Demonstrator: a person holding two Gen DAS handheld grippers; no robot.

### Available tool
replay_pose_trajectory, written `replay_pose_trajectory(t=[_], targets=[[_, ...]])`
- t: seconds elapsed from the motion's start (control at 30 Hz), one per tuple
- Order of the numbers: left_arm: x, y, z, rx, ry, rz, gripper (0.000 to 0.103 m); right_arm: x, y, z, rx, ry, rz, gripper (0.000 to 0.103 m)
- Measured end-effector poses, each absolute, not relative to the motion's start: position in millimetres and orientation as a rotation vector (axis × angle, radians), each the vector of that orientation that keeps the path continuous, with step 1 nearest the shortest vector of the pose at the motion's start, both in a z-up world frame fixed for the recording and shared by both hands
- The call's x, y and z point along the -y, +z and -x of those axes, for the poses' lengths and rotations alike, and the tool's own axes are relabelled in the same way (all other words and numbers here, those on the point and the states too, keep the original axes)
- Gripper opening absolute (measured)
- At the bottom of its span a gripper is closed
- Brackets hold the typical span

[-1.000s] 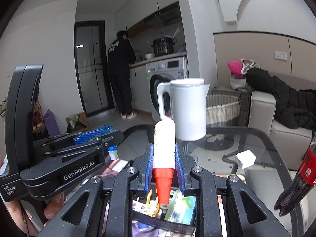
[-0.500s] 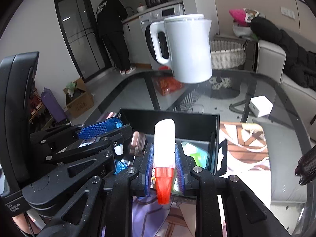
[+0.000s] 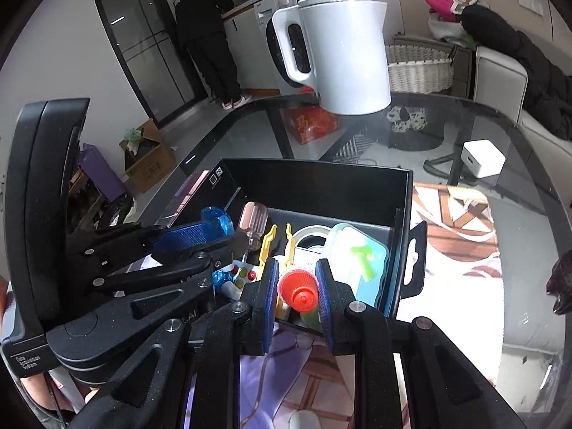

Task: Organize rigid objects
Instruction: 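Lower the blue bottle into the black box with the left tool while the right tool lowers the tube in, then open both tools and lift them away from the black box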

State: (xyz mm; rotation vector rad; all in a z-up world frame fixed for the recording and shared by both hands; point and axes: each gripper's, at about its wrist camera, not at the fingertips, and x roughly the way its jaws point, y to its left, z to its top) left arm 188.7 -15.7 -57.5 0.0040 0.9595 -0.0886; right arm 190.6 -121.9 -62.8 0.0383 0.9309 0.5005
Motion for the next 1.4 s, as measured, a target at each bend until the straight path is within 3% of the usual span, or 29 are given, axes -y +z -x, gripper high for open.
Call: replay_pose_trajectory(t=[1.13, 1.4], targets=[[18, -61, -168, -1.105, -0.123, 0.001, 0.03, 124, -62, -181, -1.103, 0.539, 0.009, 0.024], [18, -51, -161, -1.058, -0.106, -0.005, 0.045, 135, -52, -179, -1.077, 0.495, -0.02, 0.035]])
